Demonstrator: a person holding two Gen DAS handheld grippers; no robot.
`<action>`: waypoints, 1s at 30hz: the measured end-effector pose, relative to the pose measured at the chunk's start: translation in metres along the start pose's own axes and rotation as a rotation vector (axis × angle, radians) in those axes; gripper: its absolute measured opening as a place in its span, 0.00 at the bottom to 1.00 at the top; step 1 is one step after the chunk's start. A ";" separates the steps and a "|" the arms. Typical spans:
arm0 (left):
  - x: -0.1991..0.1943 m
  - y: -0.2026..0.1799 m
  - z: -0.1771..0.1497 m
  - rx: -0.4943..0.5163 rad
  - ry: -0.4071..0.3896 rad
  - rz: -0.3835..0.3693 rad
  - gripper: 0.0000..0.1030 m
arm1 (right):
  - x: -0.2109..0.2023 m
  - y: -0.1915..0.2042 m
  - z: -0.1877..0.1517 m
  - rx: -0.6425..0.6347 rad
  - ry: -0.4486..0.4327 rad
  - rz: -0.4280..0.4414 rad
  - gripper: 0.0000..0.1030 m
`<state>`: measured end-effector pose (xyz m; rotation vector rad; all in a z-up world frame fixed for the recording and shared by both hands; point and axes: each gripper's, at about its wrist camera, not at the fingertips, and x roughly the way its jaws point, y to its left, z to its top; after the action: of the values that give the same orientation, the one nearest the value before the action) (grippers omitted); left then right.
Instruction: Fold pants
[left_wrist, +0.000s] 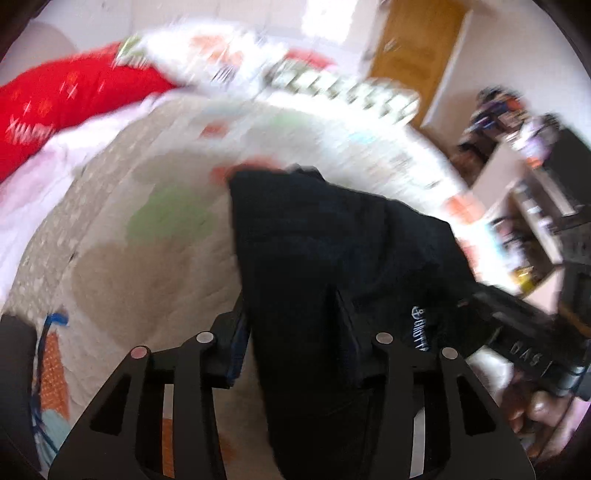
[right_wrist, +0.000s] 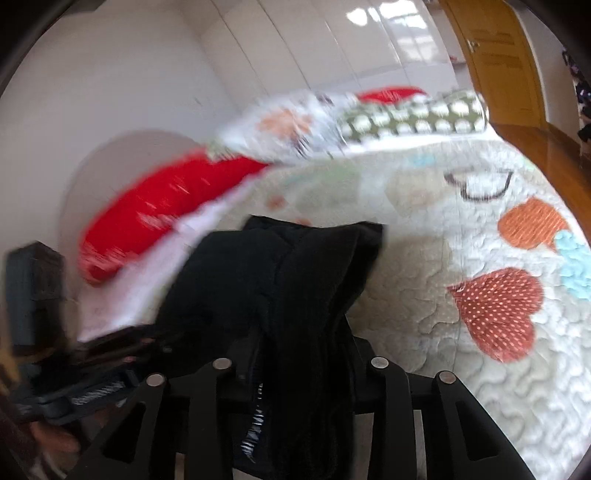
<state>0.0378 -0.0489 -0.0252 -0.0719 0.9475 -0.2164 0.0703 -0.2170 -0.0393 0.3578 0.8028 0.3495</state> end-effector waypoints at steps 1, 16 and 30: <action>0.006 0.007 -0.003 -0.011 0.009 -0.002 0.50 | 0.010 -0.005 -0.003 0.004 0.038 -0.051 0.33; -0.023 0.000 -0.025 0.017 -0.109 0.064 0.57 | 0.009 0.038 0.030 -0.150 -0.022 0.018 0.33; -0.020 0.002 -0.037 -0.036 -0.106 0.074 0.68 | -0.004 0.034 0.007 -0.145 0.027 -0.014 0.33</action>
<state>-0.0031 -0.0416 -0.0312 -0.0806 0.8466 -0.1255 0.0671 -0.1899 -0.0172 0.2124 0.8012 0.3978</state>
